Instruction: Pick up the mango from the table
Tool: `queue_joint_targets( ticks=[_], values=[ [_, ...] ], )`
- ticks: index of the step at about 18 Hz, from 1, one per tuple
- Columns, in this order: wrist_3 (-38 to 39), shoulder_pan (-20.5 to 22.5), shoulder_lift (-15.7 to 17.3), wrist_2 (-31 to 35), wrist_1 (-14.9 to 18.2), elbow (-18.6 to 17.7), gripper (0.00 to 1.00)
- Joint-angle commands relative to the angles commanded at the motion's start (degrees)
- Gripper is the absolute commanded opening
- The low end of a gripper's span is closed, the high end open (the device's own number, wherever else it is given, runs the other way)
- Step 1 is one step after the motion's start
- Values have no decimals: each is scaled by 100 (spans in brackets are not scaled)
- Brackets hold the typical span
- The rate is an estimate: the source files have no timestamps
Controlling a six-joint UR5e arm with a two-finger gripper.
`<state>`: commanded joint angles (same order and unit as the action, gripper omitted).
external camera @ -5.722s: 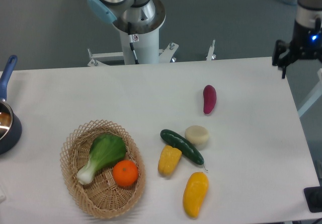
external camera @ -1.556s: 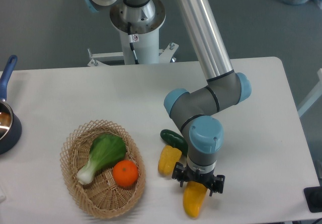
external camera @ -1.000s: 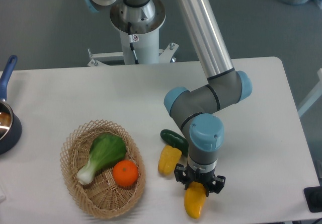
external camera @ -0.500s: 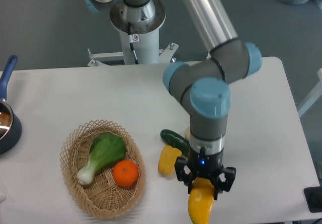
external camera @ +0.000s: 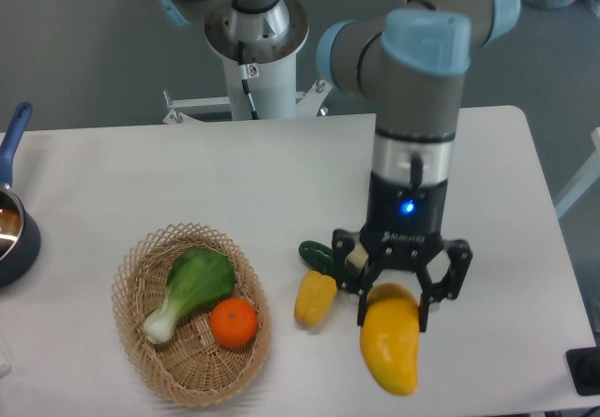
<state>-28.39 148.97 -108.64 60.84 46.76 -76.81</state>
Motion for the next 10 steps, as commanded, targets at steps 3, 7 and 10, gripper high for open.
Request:
queue_joint_targets(
  ticks=[3,7,10],
  values=[
    [0,27,18,-151,0,-27,38],
    [-9,27,27,-160,0,-36,38],
    [-9,27,27,-151,0,-27,38]
  ],
)
